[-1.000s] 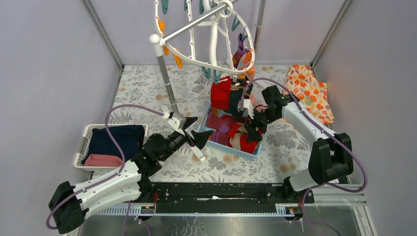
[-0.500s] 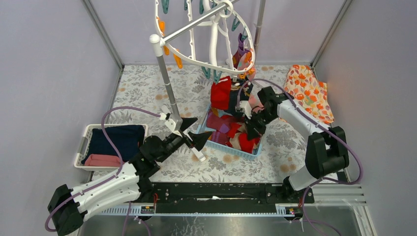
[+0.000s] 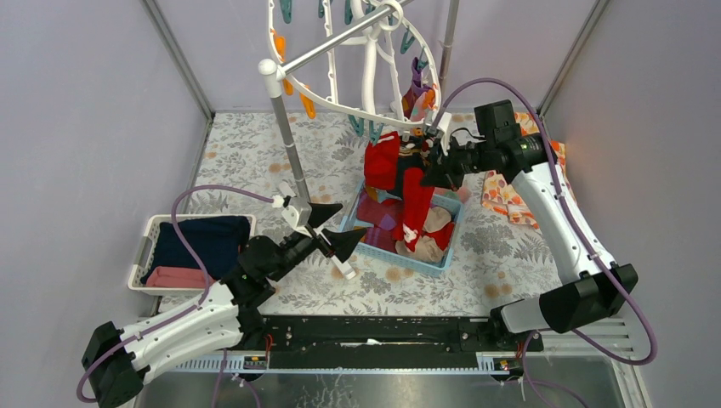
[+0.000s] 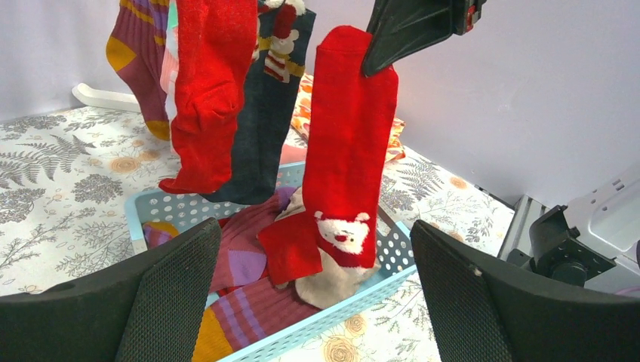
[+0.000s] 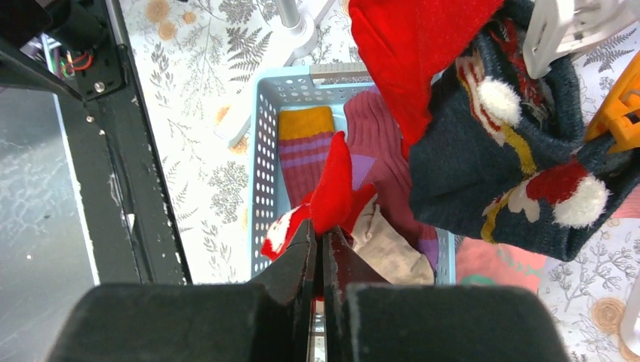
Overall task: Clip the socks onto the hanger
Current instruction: Pick up the sock from the bin.
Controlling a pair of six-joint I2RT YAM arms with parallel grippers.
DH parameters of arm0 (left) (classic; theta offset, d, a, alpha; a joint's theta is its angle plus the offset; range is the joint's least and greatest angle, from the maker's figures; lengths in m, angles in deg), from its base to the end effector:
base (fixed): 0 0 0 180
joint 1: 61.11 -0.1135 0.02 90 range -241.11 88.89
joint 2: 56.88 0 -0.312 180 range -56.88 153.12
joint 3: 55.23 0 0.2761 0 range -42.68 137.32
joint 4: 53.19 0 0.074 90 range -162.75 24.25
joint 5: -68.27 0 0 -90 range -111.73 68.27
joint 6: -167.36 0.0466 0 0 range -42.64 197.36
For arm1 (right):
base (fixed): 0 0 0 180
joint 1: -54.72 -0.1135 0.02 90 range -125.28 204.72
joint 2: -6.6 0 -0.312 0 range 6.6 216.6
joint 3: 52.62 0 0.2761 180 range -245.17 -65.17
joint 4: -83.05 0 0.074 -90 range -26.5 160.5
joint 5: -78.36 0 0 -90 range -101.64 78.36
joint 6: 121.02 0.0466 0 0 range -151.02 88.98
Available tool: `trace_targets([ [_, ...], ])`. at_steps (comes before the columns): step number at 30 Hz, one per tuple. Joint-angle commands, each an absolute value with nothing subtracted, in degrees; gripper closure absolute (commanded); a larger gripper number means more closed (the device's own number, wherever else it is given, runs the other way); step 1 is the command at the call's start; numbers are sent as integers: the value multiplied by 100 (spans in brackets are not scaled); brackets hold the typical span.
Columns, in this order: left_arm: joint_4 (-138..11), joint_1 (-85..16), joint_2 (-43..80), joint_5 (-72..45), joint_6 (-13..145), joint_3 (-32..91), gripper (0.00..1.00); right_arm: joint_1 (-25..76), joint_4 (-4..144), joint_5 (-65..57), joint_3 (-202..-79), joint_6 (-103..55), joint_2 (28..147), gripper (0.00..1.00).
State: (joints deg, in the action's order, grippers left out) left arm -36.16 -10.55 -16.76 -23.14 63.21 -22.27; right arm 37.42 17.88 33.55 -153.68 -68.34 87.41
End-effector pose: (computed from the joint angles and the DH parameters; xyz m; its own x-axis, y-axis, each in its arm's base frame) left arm 0.1115 -0.1338 0.3008 -0.0794 -0.2882 -0.9543 0.7603 0.6016 -0.2449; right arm 0.2812 0.1222 0.4416 -0.1183 -0.4844 -0.8668 -0.9568 0.2890 -0.0309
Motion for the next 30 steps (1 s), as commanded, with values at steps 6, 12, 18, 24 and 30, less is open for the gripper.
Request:
trace_targets([
  [6, -3280, -1097, -1645, -2199, 6252, -2273, 1, 3750, 2249, 3808, -15685, -6314, 8648, 100],
  [12, -3347, -1099, -1741, -2199, 6258, -2318, 1, 3756, 2034, 3492, -15735, -6782, 8689, 100],
  [18, -3103, -1095, -1584, -1989, 5987, -2377, 1, 3873, 1067, 4341, -16744, -7425, 8796, 100],
  [24, -1220, -1109, -1133, -1923, 4254, -2919, 1, 3839, -136, 5160, -16785, -8688, 8817, 100],
  [30, -2402, -1175, -647, -212, 6807, -2269, 1, 3153, -838, 5014, -16806, -9316, 8850, 100],
])
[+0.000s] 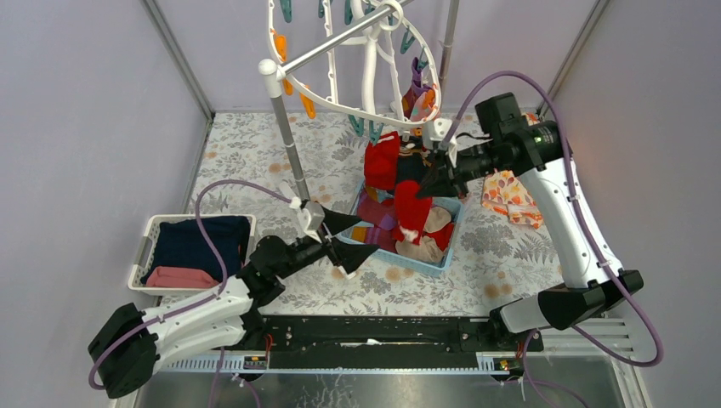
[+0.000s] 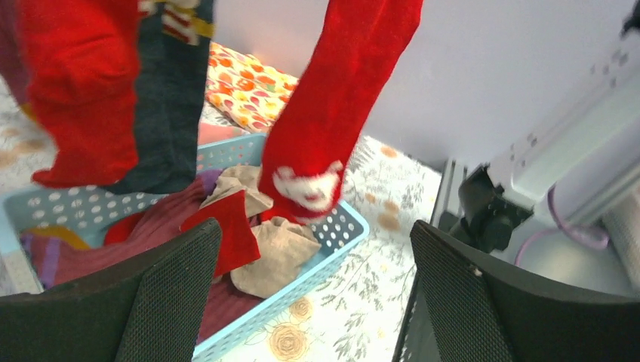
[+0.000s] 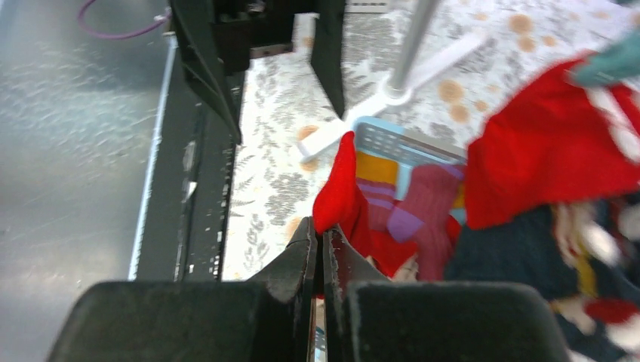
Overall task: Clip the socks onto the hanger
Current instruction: Pick up the sock from the bin.
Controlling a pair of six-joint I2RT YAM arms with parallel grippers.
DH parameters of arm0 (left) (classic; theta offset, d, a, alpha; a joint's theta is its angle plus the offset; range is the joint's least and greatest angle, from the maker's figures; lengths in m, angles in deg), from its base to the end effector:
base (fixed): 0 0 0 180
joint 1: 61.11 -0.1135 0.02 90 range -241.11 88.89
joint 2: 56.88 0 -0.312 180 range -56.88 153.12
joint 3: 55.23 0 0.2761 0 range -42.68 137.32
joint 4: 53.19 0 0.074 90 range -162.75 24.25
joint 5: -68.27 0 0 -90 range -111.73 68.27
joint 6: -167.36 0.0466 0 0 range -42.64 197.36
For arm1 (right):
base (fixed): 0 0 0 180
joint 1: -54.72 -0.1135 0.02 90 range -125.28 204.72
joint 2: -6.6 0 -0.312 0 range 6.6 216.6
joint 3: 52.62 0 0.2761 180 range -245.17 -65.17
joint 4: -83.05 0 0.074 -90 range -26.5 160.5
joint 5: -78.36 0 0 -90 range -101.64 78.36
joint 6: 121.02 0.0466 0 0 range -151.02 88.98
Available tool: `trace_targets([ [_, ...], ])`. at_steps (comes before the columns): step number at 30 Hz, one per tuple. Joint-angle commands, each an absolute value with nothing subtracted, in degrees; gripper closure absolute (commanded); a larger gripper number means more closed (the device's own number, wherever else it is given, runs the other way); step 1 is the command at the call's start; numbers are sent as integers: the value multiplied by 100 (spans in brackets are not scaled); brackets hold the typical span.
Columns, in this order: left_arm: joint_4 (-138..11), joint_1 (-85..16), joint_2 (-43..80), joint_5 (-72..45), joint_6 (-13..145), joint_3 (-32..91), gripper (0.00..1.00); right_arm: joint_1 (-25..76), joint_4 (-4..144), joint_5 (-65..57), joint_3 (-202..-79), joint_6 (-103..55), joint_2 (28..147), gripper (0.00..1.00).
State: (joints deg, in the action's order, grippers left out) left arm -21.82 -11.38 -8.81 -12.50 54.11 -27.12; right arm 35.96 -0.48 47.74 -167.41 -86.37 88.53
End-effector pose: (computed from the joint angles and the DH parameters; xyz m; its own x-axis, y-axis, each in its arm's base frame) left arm 0.1162 -0.1488 0.2751 -0.2199 -0.3432 -0.9132 0.8358 0.4164 -0.3578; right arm 0.2428 0.1248 0.4966 0.1432 -0.3939 -0.9079 -0.9893 -0.0302 -0.1429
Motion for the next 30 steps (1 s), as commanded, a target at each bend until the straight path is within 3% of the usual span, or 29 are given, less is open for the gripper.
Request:
trace_targets([
  [1, -2447, -1173, -555, -141, 7011, -2194, 1, 3094, -875, 5036, -16821, -9346, 8810, 100],
  [8, -1418, -1174, -192, 861, 7360, -2407, 1, 2956, -1046, 5363, -16620, -9669, 8506, 100],
  [15, -565, -1172, 994, 1674, 7130, -1977, 1, 2939, -1266, 5587, -16609, -9878, 8442, 100],
  [20, -370, -1172, 1681, 1999, 6866, -1473, 7, 2943, -1181, 5538, -16536, -9805, 8358, 100],
  [22, -341, -1172, 1838, 2149, 6730, -1355, 16, 2941, -1018, 5462, -16461, -9629, 8307, 100],
  [24, -377, -1172, 1891, 2174, 6583, -1320, 32, 2941, -861, 5333, -16389, -9472, 8239, 100],
  [26, -425, -1173, 1861, 2104, 6488, -1388, 54, 2945, -705, 5226, -16305, -9321, 8154, 100],
  [28, -315, -1172, 1817, 2002, 6254, -1518, 83, 2952, -377, 5031, -16196, -8958, 8073, 100],
  [30, -366, -1172, 1709, 1904, 5920, -1618, 95, 3006, 157, 4642, -16066, -8337, 8008, 100],
])
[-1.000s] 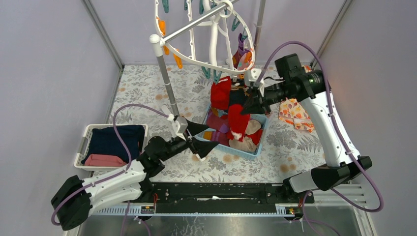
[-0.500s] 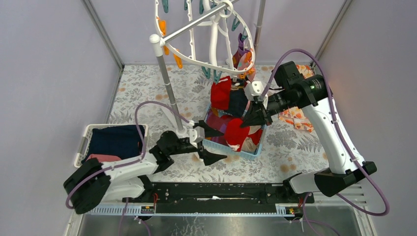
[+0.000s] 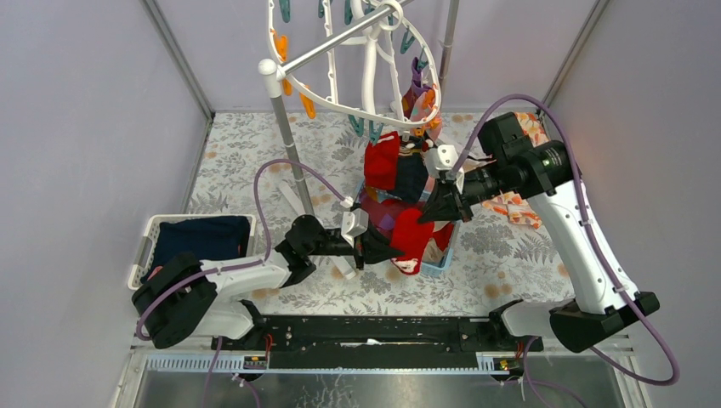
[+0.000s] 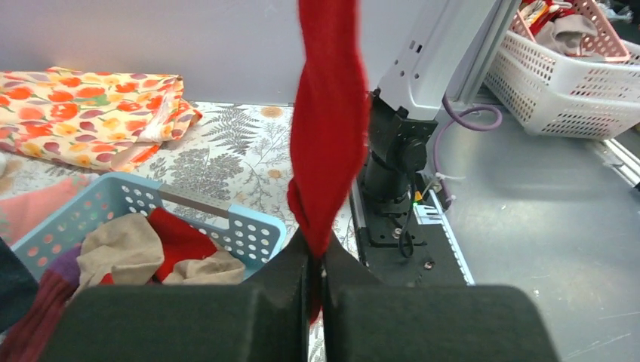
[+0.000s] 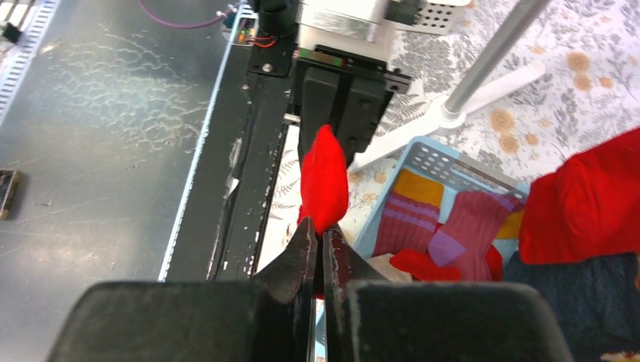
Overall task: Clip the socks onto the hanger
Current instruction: Pick up the sock from the bin.
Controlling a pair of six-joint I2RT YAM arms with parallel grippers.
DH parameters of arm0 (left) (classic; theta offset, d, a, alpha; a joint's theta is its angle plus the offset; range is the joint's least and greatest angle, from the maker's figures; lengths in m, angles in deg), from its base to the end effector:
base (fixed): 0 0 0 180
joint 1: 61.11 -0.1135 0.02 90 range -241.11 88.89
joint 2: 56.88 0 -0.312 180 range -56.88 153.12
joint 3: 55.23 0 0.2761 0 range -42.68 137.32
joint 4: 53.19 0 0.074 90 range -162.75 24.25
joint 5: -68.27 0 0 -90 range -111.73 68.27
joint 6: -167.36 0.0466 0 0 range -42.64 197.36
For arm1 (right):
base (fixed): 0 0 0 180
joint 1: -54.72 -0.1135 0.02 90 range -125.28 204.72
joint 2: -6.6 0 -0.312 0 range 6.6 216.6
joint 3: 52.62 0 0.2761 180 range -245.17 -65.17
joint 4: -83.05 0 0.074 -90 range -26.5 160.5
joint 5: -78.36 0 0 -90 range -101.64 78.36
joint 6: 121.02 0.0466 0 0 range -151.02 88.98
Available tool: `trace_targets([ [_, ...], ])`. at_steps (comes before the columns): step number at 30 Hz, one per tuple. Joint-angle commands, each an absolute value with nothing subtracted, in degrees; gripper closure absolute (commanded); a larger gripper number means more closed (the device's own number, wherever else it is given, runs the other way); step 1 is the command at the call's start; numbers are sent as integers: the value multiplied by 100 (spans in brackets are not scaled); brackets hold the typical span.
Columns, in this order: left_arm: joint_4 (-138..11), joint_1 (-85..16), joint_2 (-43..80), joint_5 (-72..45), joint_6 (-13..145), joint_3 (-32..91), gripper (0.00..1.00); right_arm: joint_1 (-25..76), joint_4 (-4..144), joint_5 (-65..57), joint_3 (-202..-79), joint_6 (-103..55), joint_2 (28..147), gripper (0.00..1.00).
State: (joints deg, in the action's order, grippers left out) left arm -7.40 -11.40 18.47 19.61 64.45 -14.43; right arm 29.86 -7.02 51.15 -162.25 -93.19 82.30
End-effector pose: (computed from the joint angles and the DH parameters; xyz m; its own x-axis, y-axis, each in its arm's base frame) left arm 0.1546 -0.2300 0.2800 -0.0987 -0.1430 -0.9848 0.9947 -0.0417 -0.0936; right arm 0.1868 0.1322 0.4908 0.2158 -0.3457 -0.9132 -0.9659 -0.2123 -0.1480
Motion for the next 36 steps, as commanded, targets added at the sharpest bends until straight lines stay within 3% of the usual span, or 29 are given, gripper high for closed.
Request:
trace_targets([
  [1, -484, -1178, 1628, 1883, 5779, -1647, 100, 3084, 438, 4431, -15978, -7993, 7977, 100],
  [4, -774, -1178, 1299, 1242, 4737, -1772, 100, 3388, 1327, 3801, -15590, -7136, 7868, 100],
  [6, -932, -1172, 1047, 720, 3791, -1883, 100, 3471, 1795, 3402, -15251, -6892, 7805, 85],
  [11, -1635, -1173, 381, -142, 1848, -2039, 100, 3469, 1861, 3284, -14899, -7091, 7623, 36],
  [16, -2407, -1176, -147, -813, 326, -2306, 100, 3471, 1601, 3797, -14768, -8300, 6879, 14],
  [19, -2658, -1172, -153, -963, -634, -2343, 100, 3468, 753, 4792, -14255, -10511, 6546, 1],
  [21, -2635, -1176, -34, -1031, -1251, -2316, 100, 3469, -108, 5482, -13845, -12346, 6619, 0],
  [24, -2478, -1173, 299, -959, -2006, -2161, 100, 3468, -298, 5975, -13393, -13509, 6864, 0],
  [31, -1563, -1163, 1263, -650, -3285, -1986, 100, 3202, 1904, 5596, -12657, -12660, 6753, 0],
  [36, -743, -1159, 1639, -900, -3999, -2150, 100, 3148, 2081, 5624, -12389, -13292, 6780, 0],
])
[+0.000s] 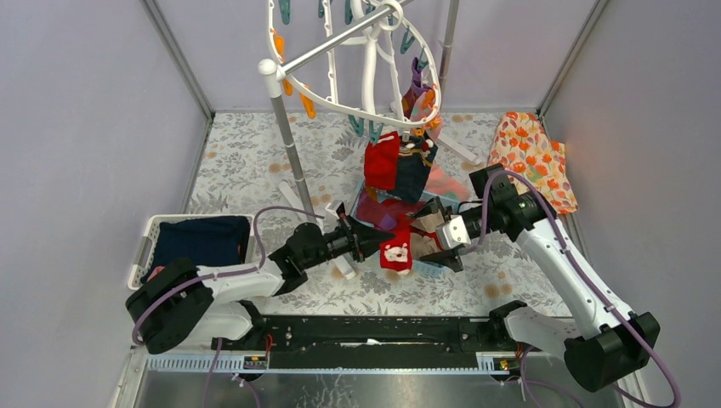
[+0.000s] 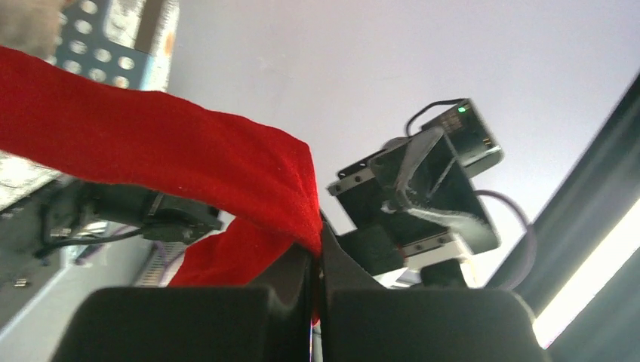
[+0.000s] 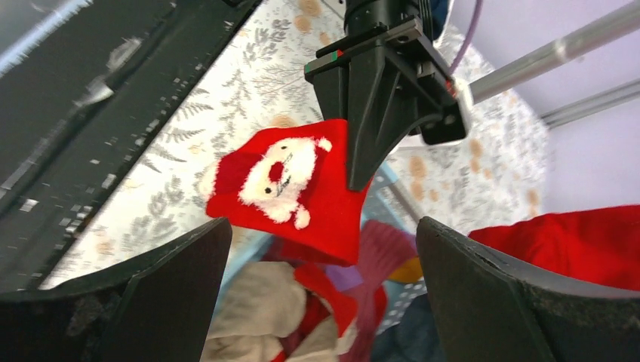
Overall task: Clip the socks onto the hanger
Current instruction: Pick up the sock from the bin.
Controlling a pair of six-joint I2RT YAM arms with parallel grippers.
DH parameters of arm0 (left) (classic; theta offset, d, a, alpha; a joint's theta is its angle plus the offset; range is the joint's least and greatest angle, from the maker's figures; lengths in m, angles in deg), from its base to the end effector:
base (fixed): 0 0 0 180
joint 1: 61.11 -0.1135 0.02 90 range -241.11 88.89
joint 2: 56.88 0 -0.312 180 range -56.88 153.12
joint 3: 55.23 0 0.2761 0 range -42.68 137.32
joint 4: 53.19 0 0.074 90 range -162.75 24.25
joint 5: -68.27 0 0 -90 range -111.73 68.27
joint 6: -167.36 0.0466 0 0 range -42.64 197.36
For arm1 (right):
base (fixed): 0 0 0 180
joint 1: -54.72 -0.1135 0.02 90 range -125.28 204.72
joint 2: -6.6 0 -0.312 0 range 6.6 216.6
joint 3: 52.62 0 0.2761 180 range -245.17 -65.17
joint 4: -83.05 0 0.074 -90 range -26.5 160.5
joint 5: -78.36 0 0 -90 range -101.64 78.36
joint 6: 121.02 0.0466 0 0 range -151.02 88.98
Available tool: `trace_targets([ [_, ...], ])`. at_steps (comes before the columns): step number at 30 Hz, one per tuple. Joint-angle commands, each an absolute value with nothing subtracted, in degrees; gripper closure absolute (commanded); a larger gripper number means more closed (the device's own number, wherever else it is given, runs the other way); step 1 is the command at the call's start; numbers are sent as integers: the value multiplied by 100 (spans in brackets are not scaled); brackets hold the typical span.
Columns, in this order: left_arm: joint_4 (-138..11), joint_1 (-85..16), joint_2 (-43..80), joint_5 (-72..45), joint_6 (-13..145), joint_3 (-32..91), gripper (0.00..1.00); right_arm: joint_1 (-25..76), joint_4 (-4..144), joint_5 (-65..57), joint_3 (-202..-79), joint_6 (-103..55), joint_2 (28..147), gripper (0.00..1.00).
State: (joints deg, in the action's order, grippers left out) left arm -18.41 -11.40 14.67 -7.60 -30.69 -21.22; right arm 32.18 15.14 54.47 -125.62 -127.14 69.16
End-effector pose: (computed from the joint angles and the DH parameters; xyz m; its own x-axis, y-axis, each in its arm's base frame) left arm 0.1590 -0.2051 0.2355 -0.8436 -0.4308 0.3207 -0.3077 -0.1017 -0.9460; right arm 0.1663 0.1151 0.3621 0.6889 -0.1501 -0.7092 -0.7093 -0.3411 -0.6169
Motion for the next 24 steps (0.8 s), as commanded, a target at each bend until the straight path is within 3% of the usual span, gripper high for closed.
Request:
trace_targets([
  [1, -597, -1155, 1687, -990, -4154, -2177, 100, 3139, 2138, 5658, -12290, -13510, 6766, 0],
  [10, 676, -1157, 2297, -1215, -4879, -2094, 100, 3126, 3652, 5683, -11687, -13229, 6791, 0],
  [16, 1475, -1132, 2841, -1180, -5175, -2070, 100, 3121, 3897, 5913, -11777, -12974, 6797, 6],
  [24, 1997, -1121, 3146, -1153, -5223, -2091, 100, 3126, 3900, 5780, -12226, -11839, 6653, 36],
])
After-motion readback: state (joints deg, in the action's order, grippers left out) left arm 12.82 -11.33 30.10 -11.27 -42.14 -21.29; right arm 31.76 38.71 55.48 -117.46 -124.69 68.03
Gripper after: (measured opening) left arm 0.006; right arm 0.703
